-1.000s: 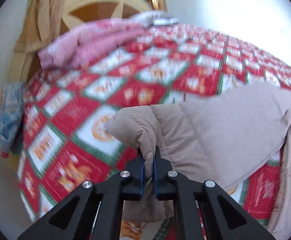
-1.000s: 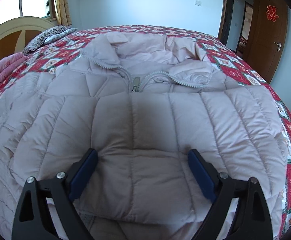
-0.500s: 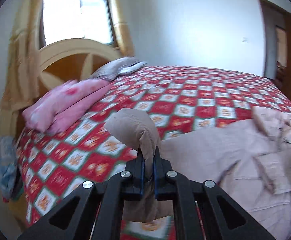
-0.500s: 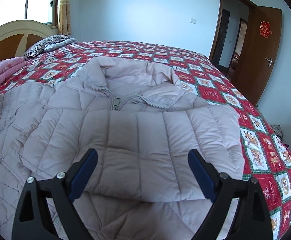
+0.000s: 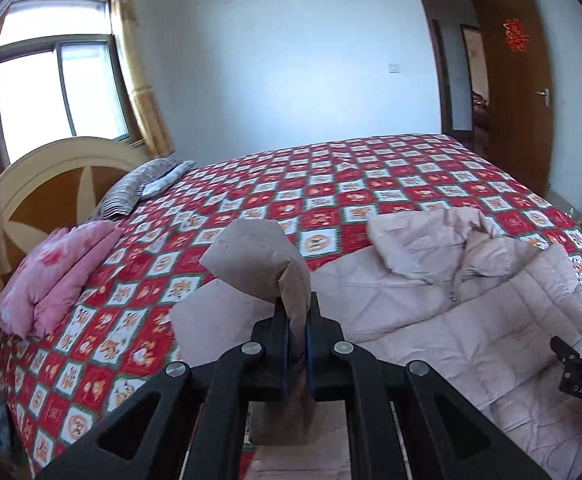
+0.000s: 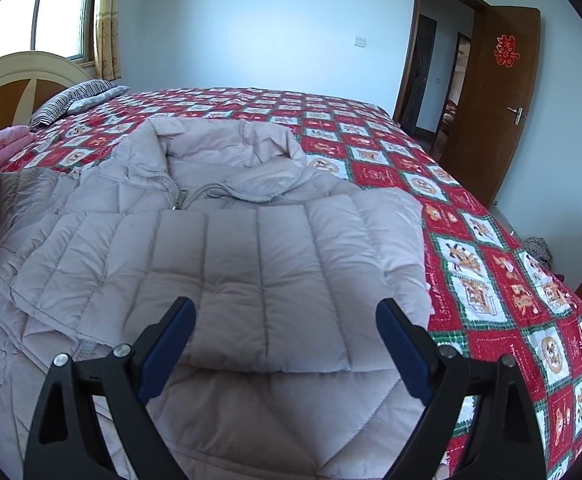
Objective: Fold large clothes
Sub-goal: 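Grasp the sleeve cuff with the left gripper and fold it across the body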
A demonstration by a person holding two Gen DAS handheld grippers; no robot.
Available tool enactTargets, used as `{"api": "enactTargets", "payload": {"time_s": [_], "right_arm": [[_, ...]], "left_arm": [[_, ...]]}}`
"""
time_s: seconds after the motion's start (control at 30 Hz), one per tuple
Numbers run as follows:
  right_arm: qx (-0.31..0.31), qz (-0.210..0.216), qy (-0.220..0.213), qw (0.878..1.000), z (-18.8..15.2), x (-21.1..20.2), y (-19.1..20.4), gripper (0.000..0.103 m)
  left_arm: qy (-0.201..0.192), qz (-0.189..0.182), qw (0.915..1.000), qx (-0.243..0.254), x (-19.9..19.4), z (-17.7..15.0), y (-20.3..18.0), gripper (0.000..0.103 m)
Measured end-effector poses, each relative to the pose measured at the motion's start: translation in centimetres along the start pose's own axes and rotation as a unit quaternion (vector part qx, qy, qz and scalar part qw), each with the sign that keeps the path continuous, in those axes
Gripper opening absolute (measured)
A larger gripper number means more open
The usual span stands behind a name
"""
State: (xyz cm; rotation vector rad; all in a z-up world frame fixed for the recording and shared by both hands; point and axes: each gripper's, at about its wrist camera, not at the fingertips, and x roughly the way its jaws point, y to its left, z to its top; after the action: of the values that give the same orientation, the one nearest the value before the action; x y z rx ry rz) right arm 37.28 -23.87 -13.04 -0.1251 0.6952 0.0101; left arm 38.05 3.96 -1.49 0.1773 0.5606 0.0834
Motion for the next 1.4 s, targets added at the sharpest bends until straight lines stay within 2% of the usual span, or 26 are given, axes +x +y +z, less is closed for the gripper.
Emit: {"api": "enactTargets", "payload": {"time_s": [0.53, 0.83, 1.4], "right_arm": [[0.046, -0.003, 0.015, 0.999, -2.1, 2.0, -2.4, 0.094], [0.053, -0.005, 0.023, 0.998, -2.5, 2.4, -2.7, 0.100], [0.077, -0.006, 0.017, 0.997, -2.9, 2.4, -3.4, 0.101]], "left_arm": [[0.012, -0.065, 0.9968, 0.046, 1.6, 0.2, -10.0, 0.006], [0.018, -0.100, 0.9923, 0.071, 1.4, -0.2, -15.3, 0.006], [0.017, -0.159, 0.9832, 0.088, -0.8, -0.2, -20.0, 0.006]]}}
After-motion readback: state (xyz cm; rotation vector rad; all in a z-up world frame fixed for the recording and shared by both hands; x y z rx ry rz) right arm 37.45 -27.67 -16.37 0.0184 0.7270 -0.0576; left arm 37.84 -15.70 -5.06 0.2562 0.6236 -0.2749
